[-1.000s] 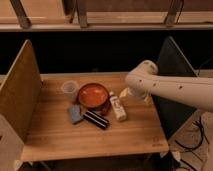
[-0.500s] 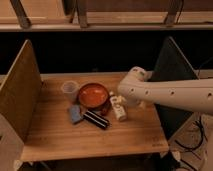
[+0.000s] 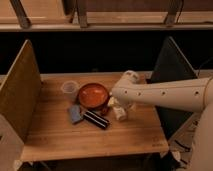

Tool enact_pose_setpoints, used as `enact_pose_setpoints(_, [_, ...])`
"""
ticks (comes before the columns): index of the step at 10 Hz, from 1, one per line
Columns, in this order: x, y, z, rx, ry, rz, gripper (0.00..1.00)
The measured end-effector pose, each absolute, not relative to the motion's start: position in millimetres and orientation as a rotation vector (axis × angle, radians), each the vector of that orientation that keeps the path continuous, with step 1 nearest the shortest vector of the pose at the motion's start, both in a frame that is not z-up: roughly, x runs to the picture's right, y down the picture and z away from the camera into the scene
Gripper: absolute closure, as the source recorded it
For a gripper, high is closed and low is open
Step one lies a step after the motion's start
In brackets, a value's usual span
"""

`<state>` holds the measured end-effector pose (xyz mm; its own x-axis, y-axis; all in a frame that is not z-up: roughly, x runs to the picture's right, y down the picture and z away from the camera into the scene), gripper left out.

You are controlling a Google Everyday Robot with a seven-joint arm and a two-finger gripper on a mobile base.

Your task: Place the pepper on the white sponge

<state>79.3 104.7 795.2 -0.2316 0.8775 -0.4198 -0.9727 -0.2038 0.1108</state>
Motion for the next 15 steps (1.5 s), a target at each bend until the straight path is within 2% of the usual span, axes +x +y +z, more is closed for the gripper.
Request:
enact_pose_setpoints(2, [48,109,804,-0.371,0.394,1.707,0.20])
enact_pose_setpoints(7, [49,114,805,-0.381,0.402,1.711,0.20])
enact_pose_setpoints(15, [6,147,846,-0.490,0.479,1.616,0.20])
